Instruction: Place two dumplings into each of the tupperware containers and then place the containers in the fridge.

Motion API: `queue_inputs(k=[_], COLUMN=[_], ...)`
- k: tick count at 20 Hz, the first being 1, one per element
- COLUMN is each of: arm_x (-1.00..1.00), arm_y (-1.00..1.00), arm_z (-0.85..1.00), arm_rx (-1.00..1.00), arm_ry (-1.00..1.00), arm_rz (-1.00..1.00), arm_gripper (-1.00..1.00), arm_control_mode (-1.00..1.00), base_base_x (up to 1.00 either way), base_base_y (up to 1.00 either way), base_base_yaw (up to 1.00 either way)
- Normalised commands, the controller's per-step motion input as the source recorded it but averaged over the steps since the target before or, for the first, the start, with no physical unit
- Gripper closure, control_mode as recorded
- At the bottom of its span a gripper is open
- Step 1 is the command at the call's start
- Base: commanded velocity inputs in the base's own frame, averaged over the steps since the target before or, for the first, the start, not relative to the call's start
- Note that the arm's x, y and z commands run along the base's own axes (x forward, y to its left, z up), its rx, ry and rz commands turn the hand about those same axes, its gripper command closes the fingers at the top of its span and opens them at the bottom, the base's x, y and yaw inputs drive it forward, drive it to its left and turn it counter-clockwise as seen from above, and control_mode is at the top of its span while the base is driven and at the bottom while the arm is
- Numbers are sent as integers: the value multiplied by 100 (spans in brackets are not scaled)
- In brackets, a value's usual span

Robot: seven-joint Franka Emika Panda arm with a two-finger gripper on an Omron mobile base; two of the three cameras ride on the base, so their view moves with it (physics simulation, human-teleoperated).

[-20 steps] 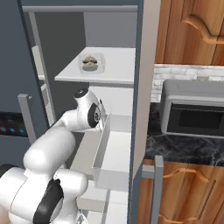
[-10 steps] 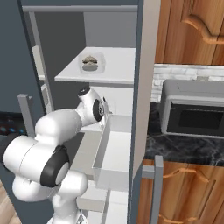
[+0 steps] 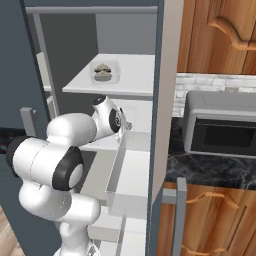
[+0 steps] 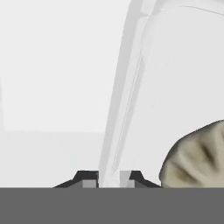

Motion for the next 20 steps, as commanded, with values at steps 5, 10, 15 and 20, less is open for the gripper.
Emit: queue_inputs(k=[5, 10, 15, 20], arm_x=[2, -27, -65, -64], arm_y=[0, 0, 5, 12], arm_z=[0, 0, 0, 38], arm_rx=[0, 0, 0, 0], arm_ry=[2, -2, -14, -5], arm_rz=[0, 0, 0, 0], arm_gripper=[-100, -100, -100, -100], arm_control_mode=[-100, -100, -100, -100], base_base_x=[0, 0, 0, 0], base_base_y=[0, 0, 0, 0], base_base_yaw=[0, 0, 0, 0])
